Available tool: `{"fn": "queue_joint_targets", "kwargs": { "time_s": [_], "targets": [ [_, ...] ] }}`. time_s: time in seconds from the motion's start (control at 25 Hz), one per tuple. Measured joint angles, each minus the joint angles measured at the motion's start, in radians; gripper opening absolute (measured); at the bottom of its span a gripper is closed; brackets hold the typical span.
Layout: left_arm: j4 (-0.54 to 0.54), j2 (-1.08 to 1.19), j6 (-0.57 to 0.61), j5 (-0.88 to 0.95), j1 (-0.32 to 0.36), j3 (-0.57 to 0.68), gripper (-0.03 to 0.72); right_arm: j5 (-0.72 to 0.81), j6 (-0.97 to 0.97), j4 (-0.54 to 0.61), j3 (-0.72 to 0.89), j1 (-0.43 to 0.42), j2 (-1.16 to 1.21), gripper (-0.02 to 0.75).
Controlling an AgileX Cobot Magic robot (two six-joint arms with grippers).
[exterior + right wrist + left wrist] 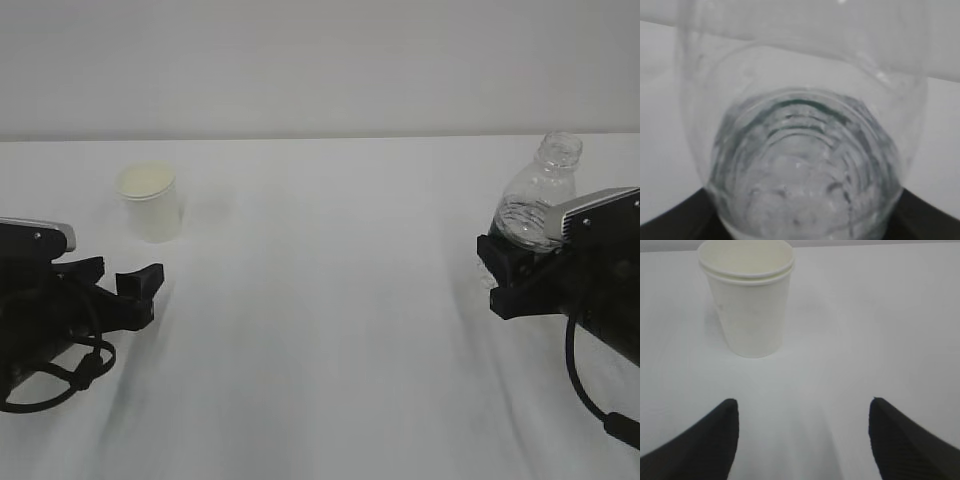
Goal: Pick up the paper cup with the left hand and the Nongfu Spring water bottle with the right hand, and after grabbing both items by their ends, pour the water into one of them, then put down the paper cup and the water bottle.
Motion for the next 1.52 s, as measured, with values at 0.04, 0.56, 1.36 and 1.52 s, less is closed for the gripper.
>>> {"fn": "queue_joint_targets", "kwargs": {
  "time_s": [0.04,0.56,1.36,1.52],
  "targets": [
    [0.009,0.007,0.000,0.000,0.010,-0.010,0.586,0.007,-0.001,-0.002,0.000,0.000,-0.007,0.458],
    [0.163,0.133,0.000,0.000,0.123,-0.144,0.561,0.034,-0.020,-0.010,0.000,0.000,-0.022,0.457],
    [0.134,0.222,0.000,0.000,0.123,-0.321,0.560,0.035,-0.021,-0.015,0.000,0.000,-0.022,0.456],
    [0.132,0.240,0.000,0.000,0.123,-0.343,0.560,0.035,-0.021,-0.017,0.000,0.000,-0.022,0.456]
  ]
}}
